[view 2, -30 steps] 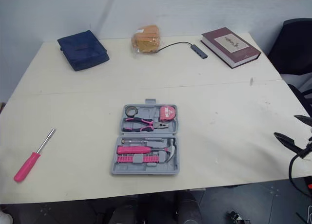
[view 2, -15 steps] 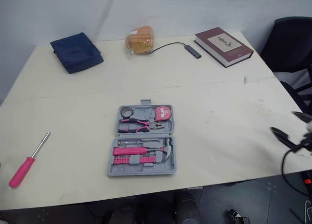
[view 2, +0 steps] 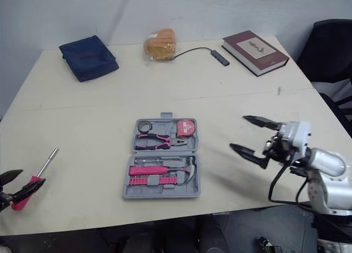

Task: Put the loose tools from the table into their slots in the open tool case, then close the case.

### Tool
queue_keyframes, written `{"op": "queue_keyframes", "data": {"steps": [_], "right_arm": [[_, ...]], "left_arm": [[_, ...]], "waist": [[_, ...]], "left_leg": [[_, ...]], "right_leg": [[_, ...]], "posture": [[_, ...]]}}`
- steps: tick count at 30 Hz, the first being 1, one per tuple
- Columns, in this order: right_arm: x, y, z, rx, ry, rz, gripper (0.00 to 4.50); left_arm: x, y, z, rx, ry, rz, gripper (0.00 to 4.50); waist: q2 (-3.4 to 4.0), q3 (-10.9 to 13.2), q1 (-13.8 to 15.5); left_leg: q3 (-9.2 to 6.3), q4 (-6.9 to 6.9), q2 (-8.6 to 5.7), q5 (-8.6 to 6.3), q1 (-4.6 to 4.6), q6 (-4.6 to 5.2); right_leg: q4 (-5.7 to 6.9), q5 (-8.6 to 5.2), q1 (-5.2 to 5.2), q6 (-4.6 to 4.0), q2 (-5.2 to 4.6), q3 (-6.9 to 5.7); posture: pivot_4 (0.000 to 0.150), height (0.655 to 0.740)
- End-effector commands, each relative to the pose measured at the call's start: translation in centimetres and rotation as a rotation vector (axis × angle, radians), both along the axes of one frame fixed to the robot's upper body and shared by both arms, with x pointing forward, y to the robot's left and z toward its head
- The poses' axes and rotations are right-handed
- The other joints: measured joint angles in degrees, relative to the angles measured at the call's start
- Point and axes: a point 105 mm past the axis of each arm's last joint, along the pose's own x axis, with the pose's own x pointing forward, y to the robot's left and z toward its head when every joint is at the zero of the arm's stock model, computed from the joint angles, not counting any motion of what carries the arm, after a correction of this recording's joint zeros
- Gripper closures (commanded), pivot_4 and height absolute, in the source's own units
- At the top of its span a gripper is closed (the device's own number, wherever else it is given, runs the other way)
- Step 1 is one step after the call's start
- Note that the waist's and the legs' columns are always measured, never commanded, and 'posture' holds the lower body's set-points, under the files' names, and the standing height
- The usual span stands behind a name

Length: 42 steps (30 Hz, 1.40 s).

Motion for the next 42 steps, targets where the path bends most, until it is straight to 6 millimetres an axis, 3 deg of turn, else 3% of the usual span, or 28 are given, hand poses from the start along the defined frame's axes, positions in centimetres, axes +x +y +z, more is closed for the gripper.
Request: {"op": "queue_keyframes", "data": {"steps": [1,9,12,19,22,25,28,30,36,42], "right_arm": [[-1.7,1.7,1.2,0.013,-0.067,0.106,0.03],[-3.3,3.2,0.6,-0.021,-0.090,0.227,0.03],[-3.6,3.4,0.1,-0.045,-0.079,0.257,0.00],[-3.1,3.3,0.1,-0.050,-0.074,0.252,0.00],[-3.1,3.2,0.0,-0.056,-0.069,0.249,0.00],[-3.2,2.8,-0.4,-0.081,-0.075,0.248,0.00],[-3.0,2.2,-0.2,-0.083,-0.085,0.219,0.00],[-3.0,2.0,-0.3,-0.089,-0.081,0.211,0.00],[-3.5,1.6,-1.1,-0.120,-0.005,0.237,0.00],[-3.6,1.3,-1.4,-0.130,0.038,0.223,0.00]], "left_arm": [[-1.3,0.8,0.2,0.022,0.015,0.043,0.00],[-2.4,0.5,-1.9,-0.048,0.079,0.076,0.00],[-2.1,0.1,-2.2,-0.058,0.067,0.074,0.85],[-0.6,-1.0,-1.7,-0.069,-0.007,0.019,3.95],[-0.2,-1.7,-1.2,-0.070,-0.052,-0.017,3.94],[0.9,-4.3,1.6,-0.064,-0.241,-0.170,3.94],[2.5,-9.7,4.6,-0.041,-0.349,-0.398,3.94],[3.1,-12.5,5.5,-0.059,-0.375,-0.486,3.94],[2.9,-21.0,6.1,-0.053,-0.269,-0.900,3.94],[3.2,-24.5,4.3,0.047,-0.120,-1.077,3.94]], "waist": [[0.00,0.00,-0.01],[-0.11,-0.06,1.12],[-0.11,-0.06,1.31],[-0.16,-0.09,1.32],[-0.17,-0.10,1.30],[-0.18,-0.10,1.30],[-0.30,-0.12,1.49],[-0.28,-0.12,1.84],[-0.18,-0.07,1.27],[0.01,-0.06,1.38]], "left_leg": [[0.01,0.00,-0.01,-0.01,0.00,0.02],[0.01,0.05,-0.05,-0.06,0.00,0.13],[0.01,0.05,-0.04,-0.08,0.01,0.16],[0.00,0.06,-0.08,-0.06,0.00,0.16],[0.00,0.07,-0.08,-0.06,0.00,0.16],[0.00,0.07,-0.07,-0.06,-0.01,0.15],[-0.02,0.11,-0.06,-0.04,-0.04,0.13],[-0.07,0.13,-0.15,-0.02,-0.03,0.16],[-0.01,0.12,-0.14,0.00,0.02,0.16],[0.03,0.12,-0.13,0.01,0.06,0.10]], "right_leg": [[0.00,0.00,0.00,0.00,0.00,0.00],[-0.02,0.00,0.01,0.01,-0.06,-0.01],[-0.01,0.00,0.01,0.00,-0.06,-0.02],[0.00,0.00,0.02,0.01,-0.09,-0.02],[0.00,0.01,0.02,0.01,-0.09,-0.02],[-0.01,0.01,0.02,0.01,-0.09,-0.02],[-0.01,0.01,0.03,0.02,-0.09,-0.04],[-0.01,0.04,0.10,0.07,-0.15,-0.04],[-0.05,0.07,0.16,0.11,0.04,0.03],[-0.05,0.06,0.16,0.09,0.41,0.11]], "posture": [[0.150,0.7400],[0.150,0.7400],[0.150,0.7400],[0.150,0.7400],[0.150,0.7400],[0.150,0.7400],[0.150,0.7400],[0.150,0.7400],[0.150,0.7400],[0.150,0.7400]]}}
